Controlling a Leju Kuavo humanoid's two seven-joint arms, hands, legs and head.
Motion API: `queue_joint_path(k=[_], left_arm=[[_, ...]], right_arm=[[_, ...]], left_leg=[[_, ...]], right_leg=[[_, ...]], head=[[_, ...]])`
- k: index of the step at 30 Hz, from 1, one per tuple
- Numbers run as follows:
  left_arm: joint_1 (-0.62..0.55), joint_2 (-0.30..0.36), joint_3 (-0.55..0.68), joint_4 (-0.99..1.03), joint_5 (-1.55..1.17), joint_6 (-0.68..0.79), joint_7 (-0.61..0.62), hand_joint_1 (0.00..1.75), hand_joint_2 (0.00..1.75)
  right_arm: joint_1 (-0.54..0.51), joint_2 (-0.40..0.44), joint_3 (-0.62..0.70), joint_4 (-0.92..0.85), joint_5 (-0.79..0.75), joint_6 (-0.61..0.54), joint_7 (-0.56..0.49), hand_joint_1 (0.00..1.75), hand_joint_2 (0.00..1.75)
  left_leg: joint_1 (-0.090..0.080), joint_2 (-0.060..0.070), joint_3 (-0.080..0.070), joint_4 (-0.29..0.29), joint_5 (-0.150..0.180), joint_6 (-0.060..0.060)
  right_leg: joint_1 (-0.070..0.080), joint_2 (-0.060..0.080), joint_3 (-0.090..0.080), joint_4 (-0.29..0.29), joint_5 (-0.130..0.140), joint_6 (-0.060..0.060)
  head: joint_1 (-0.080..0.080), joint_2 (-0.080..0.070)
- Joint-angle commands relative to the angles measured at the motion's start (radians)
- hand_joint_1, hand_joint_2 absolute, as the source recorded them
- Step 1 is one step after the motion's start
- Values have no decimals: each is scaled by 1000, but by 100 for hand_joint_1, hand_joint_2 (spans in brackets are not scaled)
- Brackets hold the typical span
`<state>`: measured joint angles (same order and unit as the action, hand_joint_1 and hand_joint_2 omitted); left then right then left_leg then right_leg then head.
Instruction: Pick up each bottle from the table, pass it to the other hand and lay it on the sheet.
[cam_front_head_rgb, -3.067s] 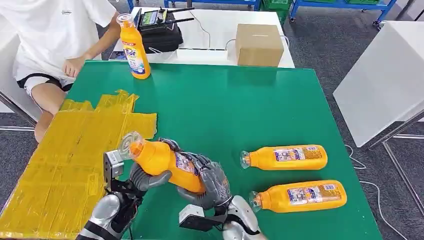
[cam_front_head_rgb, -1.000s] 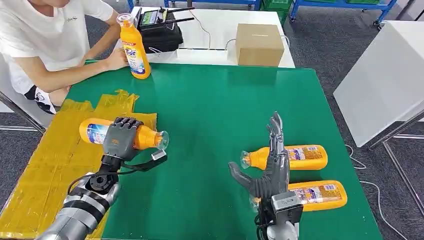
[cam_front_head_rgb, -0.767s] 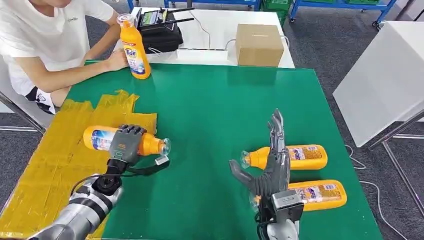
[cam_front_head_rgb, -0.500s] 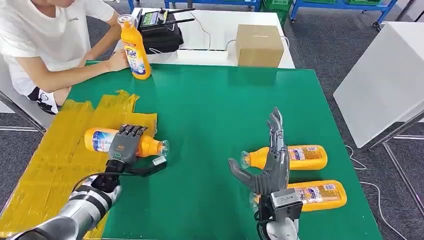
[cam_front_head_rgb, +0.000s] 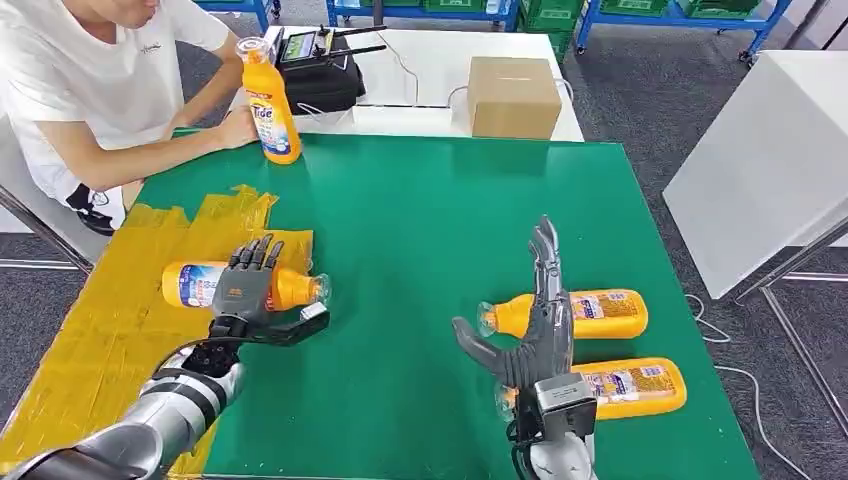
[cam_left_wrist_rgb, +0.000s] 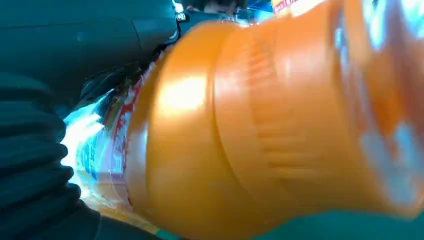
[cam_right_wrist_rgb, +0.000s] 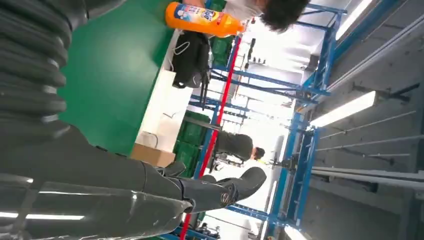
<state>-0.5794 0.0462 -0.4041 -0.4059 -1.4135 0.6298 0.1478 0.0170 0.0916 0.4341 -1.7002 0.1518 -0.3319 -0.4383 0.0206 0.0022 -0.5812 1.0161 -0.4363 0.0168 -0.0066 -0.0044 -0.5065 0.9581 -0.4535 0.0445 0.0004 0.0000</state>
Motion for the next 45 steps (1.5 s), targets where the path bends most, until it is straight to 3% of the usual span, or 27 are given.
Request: queue_joint_path(k=[1, 3, 5, 11, 17, 21, 28, 34, 37, 41, 45], left_arm=[[47, -29, 103, 78, 25, 7, -26, 0, 175], [47, -29, 103, 78, 25, 7, -26, 0, 175], [57, -48, 165, 53, 99, 46, -121, 0, 175], [150, -96, 250, -192, 131, 68, -273, 0, 175], [188, -118, 269, -281, 130, 68, -320, 0, 175], [272, -125, 294, -483, -16, 68, -297, 0, 175], [321, -180, 398, -586, 29, 68, -432, 0, 175], [342, -235, 478, -471, 114, 68, -491, 0, 175], [466, -269, 418, -329, 372, 45, -481, 0, 175], [614, -256, 348, -313, 642, -126, -410, 0, 175], [697, -228, 434, -213, 823, -339, -389, 0, 175]], right_arm=[[-28, -23, 10, 53, -4, -7, 2, 0, 175], [-28, -23, 10, 53, -4, -7, 2, 0, 175], [-21, -23, 6, 47, -2, -12, 1, 0, 175], [5, -26, -5, 37, 7, -22, -4, 0, 175], [11, -19, -7, 35, 15, -23, -2, 0, 175], [5, -24, 0, 49, 15, -23, 0, 0, 175], [7, -33, 14, 62, 14, -30, -1, 0, 175], [22, -25, 0, 54, 28, -40, 0, 0, 175], [104, -9, -51, -24, 68, -90, 11, 0, 175], [181, 7, -103, -110, 116, -126, 31, 0, 175], [211, 9, -129, -141, 132, -146, 41, 0, 175]], left_leg=[[-2, 2, 2, -4, 1, 1], [-2, 3, 2, -5, 0, 1], [-1, 3, 2, -4, 0, 1], [-3, 1, 0, -5, 1, 1], [-3, -1, -3, -5, 1, 1], [-2, 1, -5, -3, 0, 1], [-1, 0, -12, -2, 0, 0], [-3, 0, -9, -5, -1, 1], [-3, 2, -7, -6, -2, 1], [-4, 1, -8, -5, -3, 1], [-7, 0, -6, -4, -6, 3]], right_leg=[[-2, 3, 1, -3, 1, -1], [-2, 4, 1, -2, 1, -1], [-2, 3, 1, -2, 0, -1], [-3, 1, -1, -3, 0, -2], [-3, 0, -3, -3, 0, -2], [-2, 1, -5, -1, -1, -2], [-1, 1, -13, -1, -1, -1], [-3, 1, -9, -4, -2, -2], [-4, 3, -8, -5, -2, -1], [-4, 2, -9, -4, -3, -1], [-7, 1, -7, -2, -8, 1]], head=[[0, 0], [0, 0], [0, 0], [0, 0], [0, 0], [0, 0], [1, 0], [1, 0], [0, 0], [0, 0], [0, 0]])
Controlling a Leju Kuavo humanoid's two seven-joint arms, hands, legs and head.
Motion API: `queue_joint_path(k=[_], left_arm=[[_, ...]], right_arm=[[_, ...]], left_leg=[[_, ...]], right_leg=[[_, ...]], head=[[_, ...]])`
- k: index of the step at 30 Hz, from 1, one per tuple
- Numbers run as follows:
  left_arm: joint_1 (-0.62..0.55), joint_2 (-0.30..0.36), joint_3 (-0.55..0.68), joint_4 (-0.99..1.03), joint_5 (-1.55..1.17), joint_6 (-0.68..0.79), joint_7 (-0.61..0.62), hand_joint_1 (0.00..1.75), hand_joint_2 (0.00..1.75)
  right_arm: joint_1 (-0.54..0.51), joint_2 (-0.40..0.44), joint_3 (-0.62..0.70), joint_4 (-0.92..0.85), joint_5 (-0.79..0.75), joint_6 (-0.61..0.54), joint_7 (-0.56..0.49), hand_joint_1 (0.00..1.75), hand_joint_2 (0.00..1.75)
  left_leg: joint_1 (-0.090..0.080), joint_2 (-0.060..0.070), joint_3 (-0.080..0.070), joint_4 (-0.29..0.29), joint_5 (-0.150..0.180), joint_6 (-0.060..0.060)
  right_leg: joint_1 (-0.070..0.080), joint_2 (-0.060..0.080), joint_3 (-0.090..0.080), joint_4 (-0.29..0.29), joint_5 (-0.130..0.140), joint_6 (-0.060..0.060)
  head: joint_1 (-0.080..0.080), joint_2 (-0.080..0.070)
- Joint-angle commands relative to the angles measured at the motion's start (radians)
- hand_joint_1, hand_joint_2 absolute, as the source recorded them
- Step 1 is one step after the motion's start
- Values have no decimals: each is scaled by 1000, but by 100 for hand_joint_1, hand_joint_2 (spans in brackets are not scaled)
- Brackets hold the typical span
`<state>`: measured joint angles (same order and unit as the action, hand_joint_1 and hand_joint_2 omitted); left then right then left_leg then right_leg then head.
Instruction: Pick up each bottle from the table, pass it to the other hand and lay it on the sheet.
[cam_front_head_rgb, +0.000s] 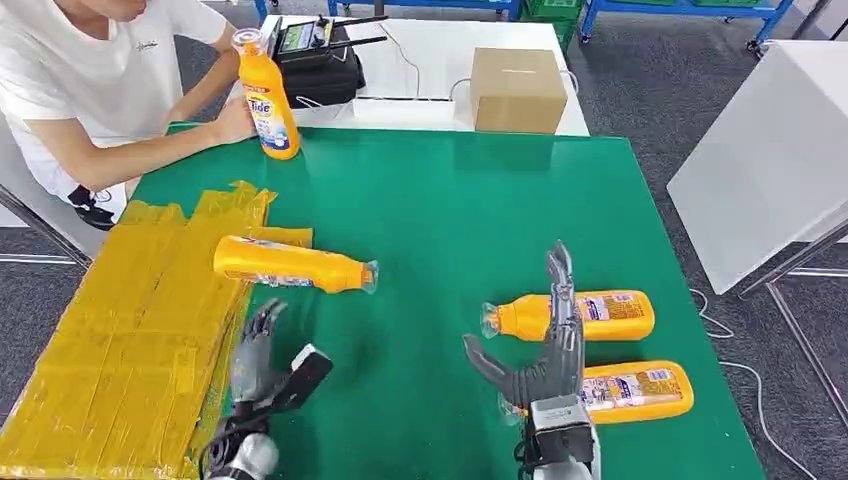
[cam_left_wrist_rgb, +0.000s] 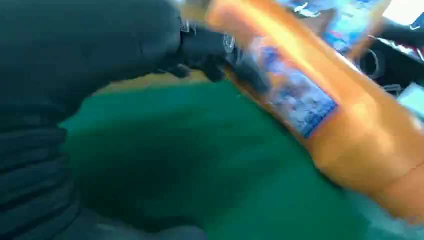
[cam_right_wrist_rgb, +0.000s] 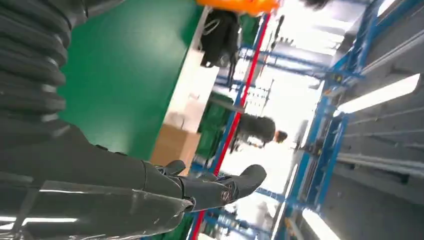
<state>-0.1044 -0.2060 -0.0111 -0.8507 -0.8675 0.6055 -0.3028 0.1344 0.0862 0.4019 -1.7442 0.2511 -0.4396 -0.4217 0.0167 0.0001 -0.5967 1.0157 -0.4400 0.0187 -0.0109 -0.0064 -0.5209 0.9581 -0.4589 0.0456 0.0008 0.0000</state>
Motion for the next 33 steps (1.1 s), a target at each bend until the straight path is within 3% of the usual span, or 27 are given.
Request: queue_joint_path(k=[1, 2, 4, 6, 7, 9, 10, 11, 12, 13, 14, 15, 16, 17, 18, 21, 27, 33], left_arm=[[229, 29, 44, 236, 280, -316, 50, 0, 175], [223, 31, 48, 252, 285, -317, 38, 0, 175], [211, 29, 51, 253, 287, -318, 42, 0, 175], [204, 27, 50, 252, 286, -318, 42, 0, 175], [199, 24, 54, 256, 283, -316, 44, 0, 175], [202, 35, 127, 345, 346, -431, 98, 0, 175], [289, 0, 66, 99, 96, -183, -158, 0, 175], [18, 26, 3, -248, 134, 4, -375, 0, 175], [-151, 52, -72, -289, 196, -139, -227, 0, 175], [-178, 65, -129, -378, 268, -207, -173, 0, 175], [-153, 74, -160, -445, 307, -226, -148, 0, 175], [-110, 84, -186, -511, 349, -236, -149, 0, 175], [-53, 97, -213, -579, 382, -233, -155, 0, 175], [-19, 107, -229, -612, 398, -227, -164, 0, 175], [4, 114, -237, -631, 409, -223, -174, 0, 175], [36, 126, -254, -666, 445, -225, -195, 0, 175], [53, 122, -267, -750, 486, -234, -212, 0, 175], [76, 132, -282, -802, 566, -309, -213, 0, 175]], right_arm=[[94, 14, -97, -97, 32, -38, 24, 0, 175], [93, 15, -97, -95, 31, -37, 23, 0, 175], [91, 16, -97, -94, 31, -38, 22, 0, 175], [90, 17, -97, -92, 31, -38, 22, 0, 175], [88, 18, -96, -89, 32, -39, 21, 0, 175], [83, 13, -93, -82, 30, -47, 18, 0, 175], [-7, -40, -4, -22, 7, 116, 7, 0, 175], [-74, -14, 10, 51, 34, 98, 8, 0, 175], [-109, -1, 13, 88, 67, 70, 12, 0, 175], [-112, -13, 16, 89, 129, 43, 31, 0, 175], [-104, -25, 15, 77, 154, 41, 40, 0, 175], [-93, -36, 11, 62, 188, 37, 51, 0, 175], [-79, -48, 4, 48, 236, 28, 63, 0, 175], [-73, -56, -1, 42, 259, 30, 72, 0, 175], [-71, -64, -4, 38, 278, 33, 77, 0, 175], [-73, -79, -15, 43, 369, 41, 114, 0, 175], [-62, -59, -21, 56, 394, 46, 131, 0, 175], [-46, -59, -33, 53, 402, 35, 140, 0, 175]], left_leg=[[-3, 4, 15, -6, -4, 1], [-3, 2, 17, -4, -9, 0], [-11, 1, 41, -12, -17, 4], [-19, -14, 56, -9, -33, 5], [-19, -8, 48, -6, -38, 6], [-24, -16, 65, -5, -44, 8], [-23, -11, 49, 1, -42, 7], [-24, -15, 59, -6, -39, 7], [-22, -6, 48, -3, -36, 7], [-21, -34, 45, -4, -31, 7], [-19, -37, 30, -2, -23, 5], [-20, -28, 55, -4, -34, 5], [-16, -26, 43, -3, -27, 2], [-13, -22, 58, -9, -23, 3], [-12, -18, 58, -12, -20, 3], [-14, -7, 68, -15, -22, 3], [-14, -6, 48, -13, -21, 2], [-13, -5, 47, -14, -21, 1]], right_leg=[[-3, 3, 11, -4, -5, 0], [-2, 0, 8, -3, -8, 1], [-9, -1, 32, -5, -18, -1], [-17, -15, 56, 2, -35, 0], [-17, -9, 44, 6, -39, -3], [-22, -18, 65, 8, -55, 1], [-21, -13, 47, 15, -52, -1], [-22, -16, 58, 8, -51, 1], [-20, -8, 44, 10, -47, 1], [-19, -37, 52, 9, -48, 1], [-18, -40, 36, 12, -43, 0], [-19, -31, 53, 8, -52, -2], [-14, -31, 41, 7, -45, -2], [-12, -25, 55, 0, -36, -1], [-11, -20, 47, -2, -27, 2], [-13, -11, 67, -3, -28, 2], [-13, -10, 45, -2, -27, 2], [-12, -9, 44, -3, -27, 1]], head=[[0, 0], [0, 0], [0, 0], [0, 0], [0, 0], [-1, 0], [-2, 0], [-2, 0], [-2, 0], [-1, 0], [-2, 0], [-5, 0], [-6, 0], [-2, 0], [-3, 0], [-4, 0], [-3, 0], [-3, 0]])
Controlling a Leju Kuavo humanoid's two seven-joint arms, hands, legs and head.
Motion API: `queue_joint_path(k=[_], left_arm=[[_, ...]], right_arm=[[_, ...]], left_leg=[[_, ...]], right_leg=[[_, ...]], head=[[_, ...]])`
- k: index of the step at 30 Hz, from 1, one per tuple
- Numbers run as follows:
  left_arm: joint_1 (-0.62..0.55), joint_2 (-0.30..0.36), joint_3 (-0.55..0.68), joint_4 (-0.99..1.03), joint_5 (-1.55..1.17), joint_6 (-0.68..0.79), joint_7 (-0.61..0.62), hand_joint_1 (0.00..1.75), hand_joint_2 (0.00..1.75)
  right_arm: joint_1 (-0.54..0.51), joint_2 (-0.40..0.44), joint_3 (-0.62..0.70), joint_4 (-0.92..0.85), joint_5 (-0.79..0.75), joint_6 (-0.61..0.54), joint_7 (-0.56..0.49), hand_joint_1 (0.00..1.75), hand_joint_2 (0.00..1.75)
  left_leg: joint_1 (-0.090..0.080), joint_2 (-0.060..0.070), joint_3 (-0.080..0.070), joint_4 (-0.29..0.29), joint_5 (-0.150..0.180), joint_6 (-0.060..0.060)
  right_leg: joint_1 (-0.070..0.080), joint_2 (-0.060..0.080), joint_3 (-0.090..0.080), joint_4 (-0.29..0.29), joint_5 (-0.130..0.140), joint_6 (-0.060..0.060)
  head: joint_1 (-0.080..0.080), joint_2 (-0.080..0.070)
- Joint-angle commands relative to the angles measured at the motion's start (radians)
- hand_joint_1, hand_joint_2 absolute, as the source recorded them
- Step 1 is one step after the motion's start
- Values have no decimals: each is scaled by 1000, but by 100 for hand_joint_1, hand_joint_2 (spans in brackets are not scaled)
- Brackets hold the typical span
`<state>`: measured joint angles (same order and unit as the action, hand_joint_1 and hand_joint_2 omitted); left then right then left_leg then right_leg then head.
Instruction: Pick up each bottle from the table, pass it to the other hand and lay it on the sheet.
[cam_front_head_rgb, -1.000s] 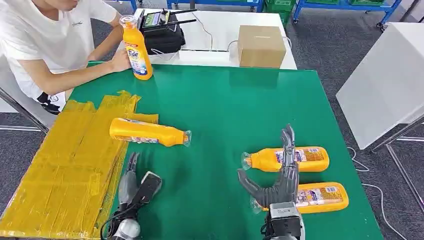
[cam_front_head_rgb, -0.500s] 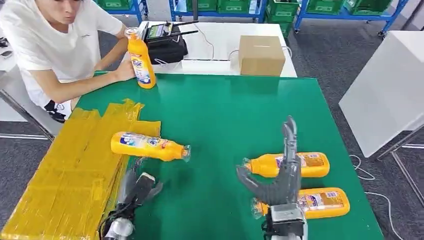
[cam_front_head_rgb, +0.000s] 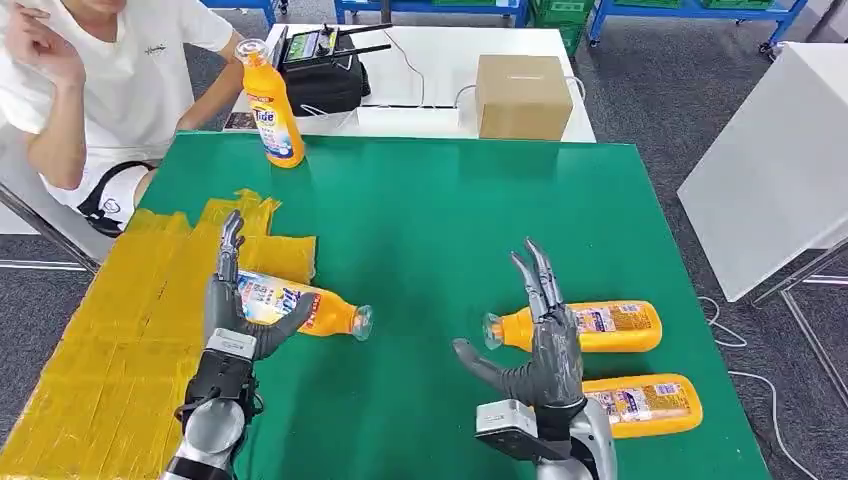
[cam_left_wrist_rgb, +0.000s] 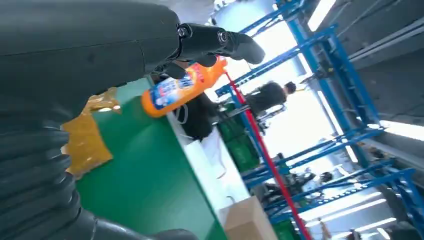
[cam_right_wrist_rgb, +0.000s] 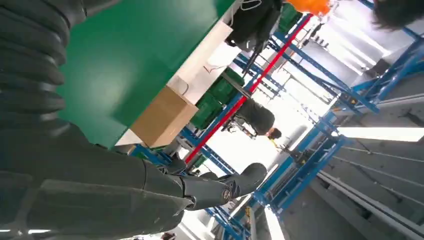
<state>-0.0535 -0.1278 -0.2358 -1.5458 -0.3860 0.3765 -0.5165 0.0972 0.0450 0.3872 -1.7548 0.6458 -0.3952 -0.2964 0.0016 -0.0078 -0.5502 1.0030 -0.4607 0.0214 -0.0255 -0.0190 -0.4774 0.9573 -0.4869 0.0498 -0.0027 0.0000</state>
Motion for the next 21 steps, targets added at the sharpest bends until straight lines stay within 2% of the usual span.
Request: queue_joint_path(k=[1, 21], left_arm=[[26, 53, -58, -107, 84, -80, 0, 0, 175], [51, 58, -81, -149, 143, -176, 14, 0, 175]], right_arm=[[-9, -18, -18, 64, 7, -9, 15, 0, 175], [14, -20, -50, 54, 44, -7, 31, 0, 175]], left_leg=[[2, 3, 0, -1, 0, -1], [1, 1, -1, -1, 0, -1]], right_leg=[[2, 3, 0, -2, 1, -3], [2, 2, -2, -2, 1, -2]], head=[[0, 0], [0, 0]])
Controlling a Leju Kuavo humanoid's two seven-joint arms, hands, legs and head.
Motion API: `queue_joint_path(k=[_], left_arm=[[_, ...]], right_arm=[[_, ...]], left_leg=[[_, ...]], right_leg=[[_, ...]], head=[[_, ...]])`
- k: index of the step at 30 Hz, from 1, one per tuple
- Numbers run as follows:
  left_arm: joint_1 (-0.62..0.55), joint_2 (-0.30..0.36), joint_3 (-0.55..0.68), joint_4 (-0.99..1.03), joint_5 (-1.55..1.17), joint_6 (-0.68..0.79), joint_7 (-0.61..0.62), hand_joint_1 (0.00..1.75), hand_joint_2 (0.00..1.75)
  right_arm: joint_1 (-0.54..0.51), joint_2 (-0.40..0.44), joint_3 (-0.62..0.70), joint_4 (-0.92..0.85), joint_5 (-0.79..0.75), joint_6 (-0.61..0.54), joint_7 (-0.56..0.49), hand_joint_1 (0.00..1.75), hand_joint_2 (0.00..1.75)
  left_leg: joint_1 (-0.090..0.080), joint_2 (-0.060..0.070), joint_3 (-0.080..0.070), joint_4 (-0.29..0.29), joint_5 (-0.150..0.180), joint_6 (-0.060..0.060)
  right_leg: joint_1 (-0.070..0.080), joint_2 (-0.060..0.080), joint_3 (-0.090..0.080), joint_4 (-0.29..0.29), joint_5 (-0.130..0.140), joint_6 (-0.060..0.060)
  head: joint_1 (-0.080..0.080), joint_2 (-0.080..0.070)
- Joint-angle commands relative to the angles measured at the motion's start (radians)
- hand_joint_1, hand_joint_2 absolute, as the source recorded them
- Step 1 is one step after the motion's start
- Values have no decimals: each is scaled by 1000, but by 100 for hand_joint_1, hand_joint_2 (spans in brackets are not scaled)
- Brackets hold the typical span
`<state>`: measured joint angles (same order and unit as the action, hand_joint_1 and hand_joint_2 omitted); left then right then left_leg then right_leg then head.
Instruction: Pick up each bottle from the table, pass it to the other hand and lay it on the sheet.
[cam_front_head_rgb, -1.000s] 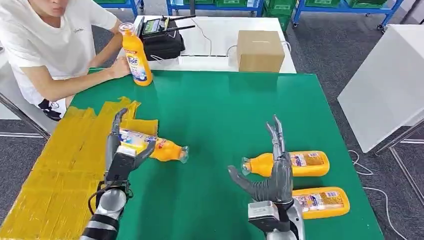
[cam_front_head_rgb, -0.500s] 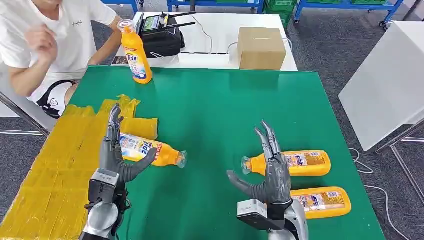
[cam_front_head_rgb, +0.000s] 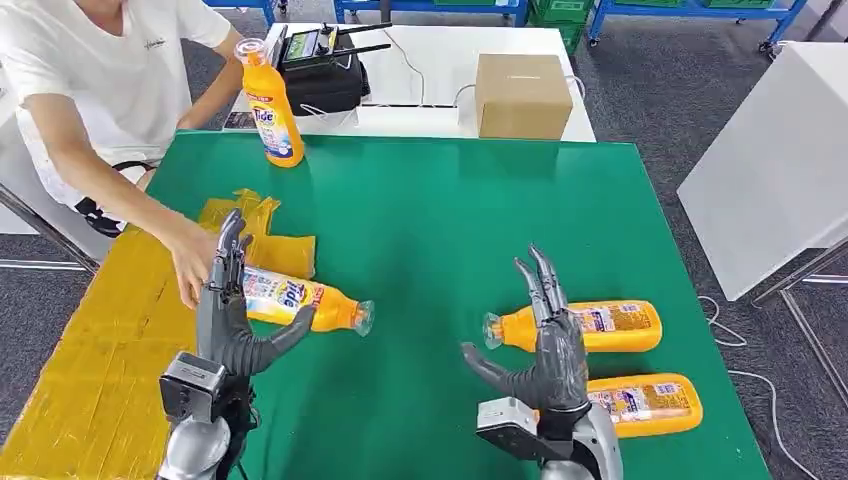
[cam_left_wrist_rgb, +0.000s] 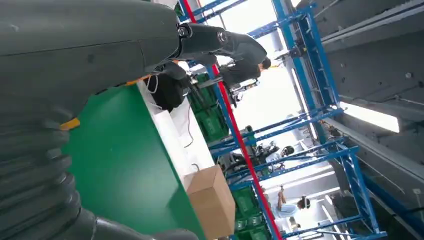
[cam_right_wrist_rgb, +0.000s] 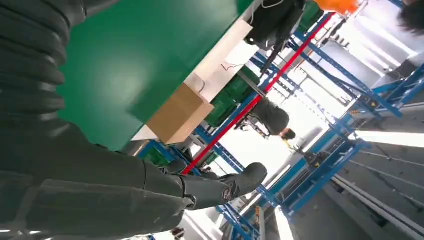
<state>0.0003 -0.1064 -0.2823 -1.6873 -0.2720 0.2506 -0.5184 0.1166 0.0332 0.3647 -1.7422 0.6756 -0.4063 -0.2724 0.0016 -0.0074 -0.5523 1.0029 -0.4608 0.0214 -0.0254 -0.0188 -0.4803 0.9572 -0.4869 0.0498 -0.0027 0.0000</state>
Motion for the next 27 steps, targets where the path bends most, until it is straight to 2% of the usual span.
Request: queue_joint_path(k=[1, 6, 11, 16, 21, 22, 24, 27], left_arm=[[-1, 38, -38, -10, 36, -64, 18, 0, 175], [17, 49, -40, -27, 91, -167, 50, 0, 175], [19, 47, -30, -20, 97, -185, 79, 0, 175], [14, 47, 10, 13, 167, -247, 110, 0, 175], [14, 46, 12, 13, 168, -249, 110, 0, 175], [12, 45, 13, 13, 168, -251, 110, 0, 175], [10, 45, 14, 15, 168, -251, 110, 0, 175], [3, 39, 23, 33, 174, -253, 107, 0, 175]], right_arm=[[-6, -13, -30, 44, 28, 6, 12, 0, 175], [0, -48, -57, 44, 134, 16, 63, 0, 175], [-4, -78, -76, 49, 185, 41, 97, 0, 175], [-20, -190, -119, 88, 258, 135, 158, 0, 175], [-22, -198, -128, 93, 254, 140, 153, 0, 175], [-29, -242, -121, 96, 270, 187, 181, 0, 175], [-30, -254, -135, 102, 254, 193, 170, 0, 175], [-36, -342, -158, 111, 231, 257, 156, 0, 175]], left_leg=[[0, 0, 1, -1, 0, -1], [1, 1, 1, -1, 0, -1], [1, 1, 0, -1, 0, -1], [1, 1, 0, -2, 1, -1], [1, 2, 1, -1, 0, -1], [1, 2, 0, -1, 0, -1], [1, 2, 0, -1, 0, -1], [1, 1, 0, -1, 0, -1]], right_leg=[[1, 1, 1, -1, 0, -2], [1, 2, 1, -2, 1, -2], [1, 1, 0, -1, 1, -2], [1, 1, 0, -3, 1, -2], [1, 3, 1, -3, 1, -3], [1, 2, 0, -2, 1, -2], [1, 3, 0, -3, 1, -3], [1, 2, 0, -3, 1, -3]], head=[[0, 0], [0, 0], [0, 0], [0, 0], [0, 0], [0, 0], [0, 0], [0, 0]])
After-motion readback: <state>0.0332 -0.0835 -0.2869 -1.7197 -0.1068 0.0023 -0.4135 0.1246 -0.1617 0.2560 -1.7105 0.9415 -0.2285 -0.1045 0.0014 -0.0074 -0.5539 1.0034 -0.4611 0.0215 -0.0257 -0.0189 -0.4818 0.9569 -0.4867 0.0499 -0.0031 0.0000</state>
